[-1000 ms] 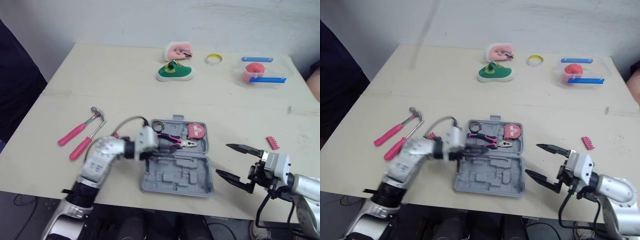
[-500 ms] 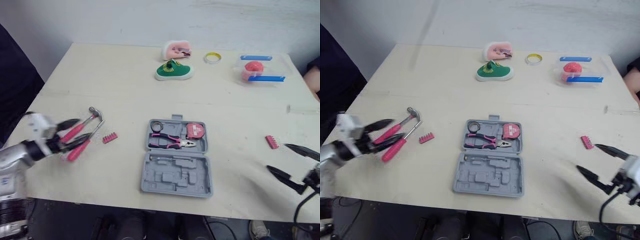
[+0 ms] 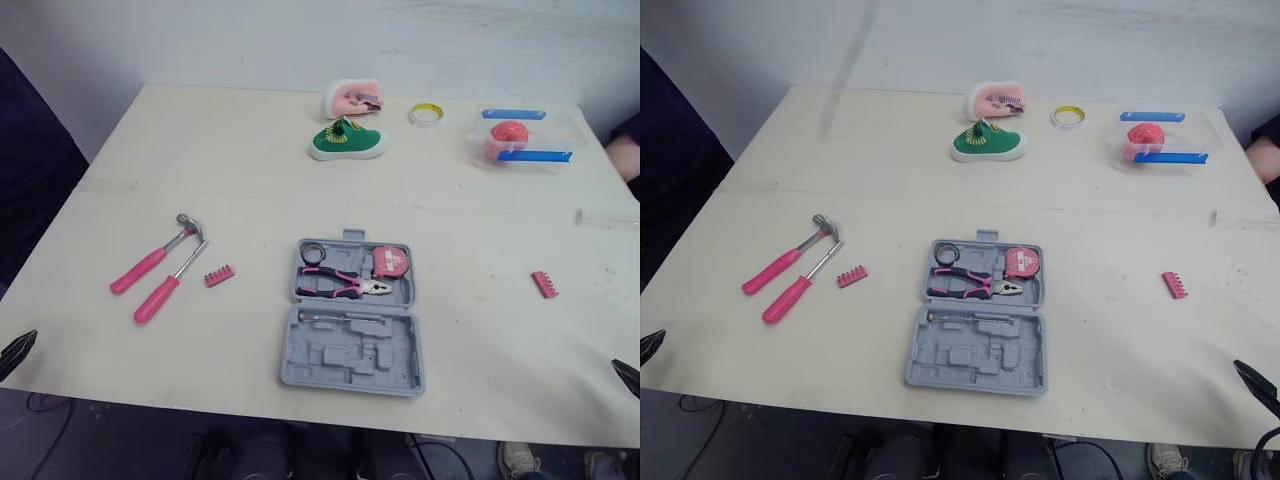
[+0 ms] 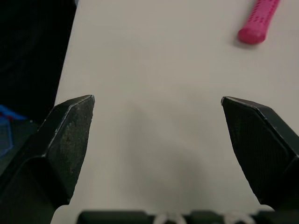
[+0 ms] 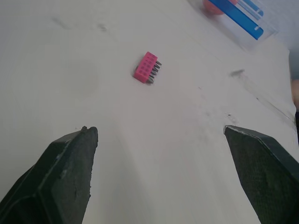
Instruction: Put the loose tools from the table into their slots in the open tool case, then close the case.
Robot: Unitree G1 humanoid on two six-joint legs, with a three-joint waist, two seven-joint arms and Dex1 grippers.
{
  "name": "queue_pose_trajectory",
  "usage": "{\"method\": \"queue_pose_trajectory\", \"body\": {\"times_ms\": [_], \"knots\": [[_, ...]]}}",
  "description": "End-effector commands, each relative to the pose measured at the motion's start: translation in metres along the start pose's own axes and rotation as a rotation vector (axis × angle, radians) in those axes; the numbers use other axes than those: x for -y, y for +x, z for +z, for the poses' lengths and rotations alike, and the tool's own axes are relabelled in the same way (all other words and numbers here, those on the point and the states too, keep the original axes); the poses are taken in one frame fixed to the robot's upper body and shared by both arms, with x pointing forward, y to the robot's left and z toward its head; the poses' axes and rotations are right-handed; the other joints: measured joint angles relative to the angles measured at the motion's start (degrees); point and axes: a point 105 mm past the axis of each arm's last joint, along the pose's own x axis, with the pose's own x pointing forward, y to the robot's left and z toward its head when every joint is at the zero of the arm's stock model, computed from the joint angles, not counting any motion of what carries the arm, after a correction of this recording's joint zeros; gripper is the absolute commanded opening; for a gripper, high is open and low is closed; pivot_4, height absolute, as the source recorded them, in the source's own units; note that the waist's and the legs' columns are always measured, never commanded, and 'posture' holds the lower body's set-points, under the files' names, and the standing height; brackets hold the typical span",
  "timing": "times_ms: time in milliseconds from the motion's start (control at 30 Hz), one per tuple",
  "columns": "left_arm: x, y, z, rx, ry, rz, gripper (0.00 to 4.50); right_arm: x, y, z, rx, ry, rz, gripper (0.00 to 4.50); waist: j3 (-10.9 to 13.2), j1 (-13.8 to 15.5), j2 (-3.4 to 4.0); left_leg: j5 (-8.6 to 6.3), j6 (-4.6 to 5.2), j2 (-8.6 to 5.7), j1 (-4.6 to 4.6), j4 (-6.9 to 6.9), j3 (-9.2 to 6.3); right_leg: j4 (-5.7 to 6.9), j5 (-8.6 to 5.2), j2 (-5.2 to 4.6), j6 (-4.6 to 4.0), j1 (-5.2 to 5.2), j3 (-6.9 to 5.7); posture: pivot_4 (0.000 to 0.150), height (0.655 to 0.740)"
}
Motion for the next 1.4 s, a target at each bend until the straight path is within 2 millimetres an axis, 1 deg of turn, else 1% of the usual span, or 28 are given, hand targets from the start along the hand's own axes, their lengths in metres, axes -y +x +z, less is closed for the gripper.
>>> {"method": "queue_pose_trajectory", "body": {"times_ms": [33, 167, 233, 300, 367, 433, 500, 567, 633, 667, 733, 800, 867, 933, 1000, 1100, 1133, 1233, 1400], "knots": [[-0.010, -0.006, 0.012, 0.059, 0.017, 0.049, 4.41, 0.010, -0.009, -0.001, -0.013, -0.026, -0.044, 4.50, 0.00, 0.03, 0.00, 0.02, -0.03, 0.00, -0.02, -0.01, 0.02, 0.05, 0.00, -0.02, -0.02, -0.08, 0.01, 0.150, 0.7400], [-0.003, 0.001, 0.017, 0.087, 0.019, 0.021, 4.41, 0.009, -0.006, -0.002, -0.006, -0.024, -0.039, 4.50, -0.01, -0.22, 0.01, 0.03, -0.04, 0.00, -0.07, -0.07, 0.16, 0.18, -0.02, -0.02, -0.07, -0.29, 0.13, 0.150, 0.7400], [0.001, 0.007, 0.023, 0.111, 0.024, 0.007, 4.41, 0.007, 0.001, 0.002, 0.024, -0.024, -0.027, 4.50, -0.01, -0.46, 0.01, 0.06, -0.01, 0.00, -0.07, -0.07, 0.19, 0.21, -0.02, -0.01, -0.07, -0.31, 0.12, 0.150, 0.7400], [0.008, 0.016, 0.039, 0.163, 0.074, -0.022, 4.41, 0.000, 0.011, 0.008, 0.061, -0.002, 0.026, 4.50, -0.01, -0.94, 0.01, 0.19, 0.22, 0.00, -0.07, -0.05, 0.22, 0.24, -0.02, -0.01, -0.06, -0.30, 0.14, 0.150, 0.7400], [0.017, 0.024, 0.056, 0.218, 0.093, -0.059, 4.41, -0.005, 0.019, 0.017, 0.106, 0.022, 0.055, 4.50, -0.03, -1.24, -0.03, 0.20, 0.21, 0.00, -0.07, -0.03, 0.23, 0.28, -0.02, -0.01, -0.05, -0.29, 0.14, 0.150, 0.7400], [0.027, 0.030, 0.065, 0.239, 0.097, -0.098, 4.41, -0.007, 0.027, 0.027, 0.154, 0.033, 0.061, 4.50, -0.04, -1.26, -0.04, 0.24, 0.17, 0.00, -0.07, -0.02, 0.22, 0.32, -0.01, -0.01, -0.05, -0.29, 0.14, 0.150, 0.7400], [0.040, 0.039, 0.071, 0.233, 0.092, -0.163, 4.41, -0.014, 0.039, 0.042, 0.219, 0.025, 0.084, 4.50, -0.04, -1.43, -0.02, 0.27, 0.17, 0.00, -0.06, -0.04, 0.23, 0.33, -0.01, 0.00, -0.04, -0.30, 0.15, 0.150, 0.7400], [0.048, 0.044, 0.075, 0.221, 0.085, -0.199, 4.41, -0.018, 0.047, 0.052, 0.259, 0.026, 0.094, 4.50, -0.04, -1.54, -0.02, 0.31, 0.15, 0.01, -0.05, -0.06, 0.24, 0.34, -0.01, 0.04, -0.04, -0.32, 0.16, 0.150, 0.7400], [0.062, 0.053, 0.077, 0.172, 0.078, -0.262, 4.41, -0.030, 0.060, 0.070, 0.321, 0.014, 0.153, 4.50, -0.04, -1.54, -0.01, 0.33, 0.14, 0.01, -0.07, -0.07, 0.26, 0.38, -0.01, 0.07, -0.04, -0.36, 0.18, 0.150, 0.7400], [0.064, 0.059, 0.079, 0.153, 0.062, -0.262, 4.41, -0.035, 0.068, 0.082, 0.364, 0.001, 0.175, 4.50, -0.04, -1.49, -0.01, 0.33, 0.15, 0.01, -0.07, -0.05, 0.27, 0.39, -0.01, 0.07, -0.04, -0.36, 0.18, 0.150, 0.7400], [0.065, 0.065, 0.081, 0.136, 0.042, -0.247, 4.41, -0.039, 0.074, 0.093, 0.402, -0.010, 0.188, 4.50, -0.03, -1.35, -0.04, 0.39, 0.16, 0.01, -0.08, 0.00, 0.26, 0.49, -0.01, 0.06, -0.04, -0.37, 0.18, 0.150, 0.7400], [0.069, 0.077, 0.079, 0.052, 0.028, -0.276, 4.41, -0.057, 0.083, 0.118, 0.506, 0.003, 0.262, 4.50, -0.02, -1.27, -0.05, 0.41, 0.15, 0.00, -0.07, 0.02, 0.25, 0.55, -0.01, 0.06, -0.04, -0.38, 0.19, 0.150, 0.7400], [0.075, 0.086, 0.080, 0.000, 0.025, -0.329, 4.41, -0.069, 0.088, 0.136, 0.574, 0.020, 0.315, 4.50, 0.00, -1.20, -0.10, 0.45, 0.09, 0.00, -0.08, -0.02, 0.21, 0.60, -0.01, 0.09, -0.04, -0.43, 0.18, 0.150, 0.7400], [0.074, 0.097, 0.088, 0.002, 0.036, -0.343, 4.41, -0.073, 0.091, 0.146, 0.597, 0.019, 0.340, 4.50, 0.01, -0.85, -0.09, 0.58, -0.10, -0.01, -0.10, 0.01, 0.19, 0.70, -0.01, 0.09, -0.04, -0.46, 0.16, 0.150, 0.7400], [0.073, 0.107, 0.091, -0.041, 0.060, -0.376, 4.41, -0.077, 0.095, 0.155, 0.616, 0.011, 0.372, 4.50, 0.02, -0.73, -0.15, 0.61, -0.08, -0.04, -0.12, 0.05, 0.21, 0.72, -0.01, 0.07, -0.04, -0.46, 0.17, 0.150, 0.7400], [0.075, 0.115, 0.084, -0.134, 0.121, -0.448, 4.41, -0.084, 0.099, 0.172, 0.667, 0.011, 0.402, 4.50, 0.02, -0.80, -0.19, 0.62, -0.10, -0.04, -0.13, 0.04, 0.24, 0.71, -0.01, 0.08, -0.04, -0.49, 0.17, 0.150, 0.7400], [0.075, 0.117, 0.081, -0.160, 0.111, -0.463, 4.41, -0.088, 0.099, 0.176, 0.682, 0.011, 0.415, 4.50, 0.02, -0.94, -0.19, 0.63, -0.11, -0.05, -0.15, 0.03, 0.27, 0.73, -0.01, 0.07, -0.04, -0.52, 0.17, 0.150, 0.7400], [0.071, 0.126, 0.079, -0.188, 0.122, -0.457, 4.41, -0.098, 0.100, 0.187, 0.719, 0.022, 0.442, 4.50, 0.04, -1.28, -0.25, 0.63, -0.11, -0.02, -0.21, 0.04, 0.30, 0.87, -0.01, 0.14, -0.04, -0.56, 0.11, 0.150, 0.7400], [0.079, 0.141, 0.072, -0.224, 0.181, -0.491, 4.41, -0.127, 0.097, 0.202, 0.780, 0.054, 0.533, 4.50, 0.06, -1.17, -0.33, 0.64, -0.10, 0.00, -0.33, 0.25, 0.37, 1.11, -0.02, 0.14, -0.03, -0.68, 0.00, 0.150, 0.7400]]}}
